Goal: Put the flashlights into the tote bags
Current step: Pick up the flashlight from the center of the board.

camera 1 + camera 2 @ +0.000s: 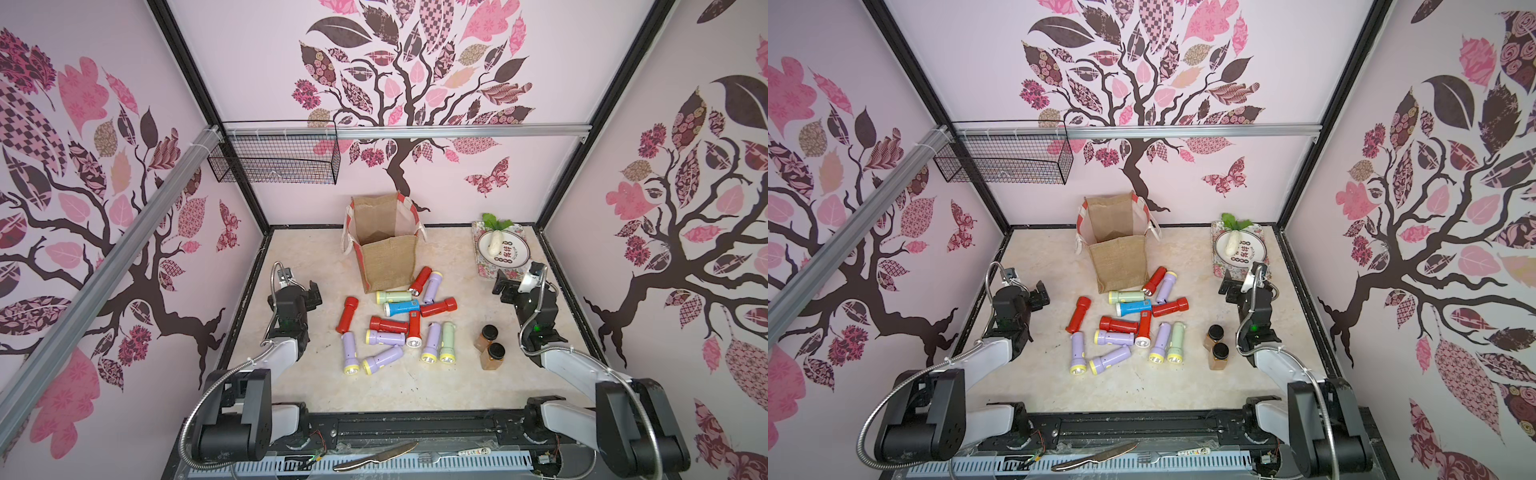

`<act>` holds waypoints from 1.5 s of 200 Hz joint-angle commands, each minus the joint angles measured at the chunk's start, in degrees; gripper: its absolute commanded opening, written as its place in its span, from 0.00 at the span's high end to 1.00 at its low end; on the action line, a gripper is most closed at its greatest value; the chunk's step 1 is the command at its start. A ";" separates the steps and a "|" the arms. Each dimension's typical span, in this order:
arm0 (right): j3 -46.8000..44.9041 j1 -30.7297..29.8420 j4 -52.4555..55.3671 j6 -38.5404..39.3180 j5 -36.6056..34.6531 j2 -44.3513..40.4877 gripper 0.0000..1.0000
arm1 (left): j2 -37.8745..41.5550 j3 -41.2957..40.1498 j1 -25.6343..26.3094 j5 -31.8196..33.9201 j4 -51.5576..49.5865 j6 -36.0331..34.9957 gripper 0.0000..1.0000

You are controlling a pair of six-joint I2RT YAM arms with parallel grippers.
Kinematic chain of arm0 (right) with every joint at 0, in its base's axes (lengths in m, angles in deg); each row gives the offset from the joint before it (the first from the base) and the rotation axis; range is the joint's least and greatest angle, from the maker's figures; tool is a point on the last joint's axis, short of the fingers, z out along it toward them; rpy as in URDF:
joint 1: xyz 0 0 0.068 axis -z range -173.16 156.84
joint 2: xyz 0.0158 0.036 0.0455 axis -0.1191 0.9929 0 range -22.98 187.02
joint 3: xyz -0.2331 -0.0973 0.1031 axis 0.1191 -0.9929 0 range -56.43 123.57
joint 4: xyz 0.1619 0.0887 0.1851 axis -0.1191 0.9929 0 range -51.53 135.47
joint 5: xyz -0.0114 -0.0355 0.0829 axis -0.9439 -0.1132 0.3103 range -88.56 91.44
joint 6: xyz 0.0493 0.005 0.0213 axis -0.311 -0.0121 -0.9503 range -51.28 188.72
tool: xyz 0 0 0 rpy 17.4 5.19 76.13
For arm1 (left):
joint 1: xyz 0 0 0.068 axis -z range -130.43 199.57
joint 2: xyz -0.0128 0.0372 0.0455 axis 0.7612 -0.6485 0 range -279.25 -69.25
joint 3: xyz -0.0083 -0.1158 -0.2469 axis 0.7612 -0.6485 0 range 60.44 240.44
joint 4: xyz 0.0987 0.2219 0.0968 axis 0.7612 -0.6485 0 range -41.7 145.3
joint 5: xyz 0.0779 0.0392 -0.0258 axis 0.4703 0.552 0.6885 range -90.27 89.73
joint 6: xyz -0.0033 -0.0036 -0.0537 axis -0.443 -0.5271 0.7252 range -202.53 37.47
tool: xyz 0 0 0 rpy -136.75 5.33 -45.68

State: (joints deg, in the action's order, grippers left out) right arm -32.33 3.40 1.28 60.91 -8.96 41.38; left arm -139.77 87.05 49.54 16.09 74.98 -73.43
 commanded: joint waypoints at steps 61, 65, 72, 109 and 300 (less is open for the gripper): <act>25.89 -4.09 49.99 -7.58 -1.49 -1.56 0.00 | 8.15 19.59 0.03 -8.67 -51.34 18.51 0.02; 26.97 -4.36 51.19 -7.42 -1.18 -1.09 0.00 | 7.96 20.39 0.03 -9.90 -52.89 18.35 0.02; 28.58 -4.67 52.66 -6.85 -0.24 -0.19 0.00 | 7.53 21.18 0.03 -12.34 -54.38 18.18 0.02; 38.79 -9.43 61.57 -1.46 2.69 6.84 0.00 | 4.88 24.34 0.03 -25.01 -57.29 15.02 0.02; 43.49 -23.32 66.12 6.40 26.98 11.45 0.00 | -21.31 33.73 8.11 -28.37 -58.60 7.13 0.29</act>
State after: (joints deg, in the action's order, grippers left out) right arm 10.58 -19.88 67.99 66.02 15.94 51.67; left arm -159.79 117.58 57.32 -14.88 15.25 -64.88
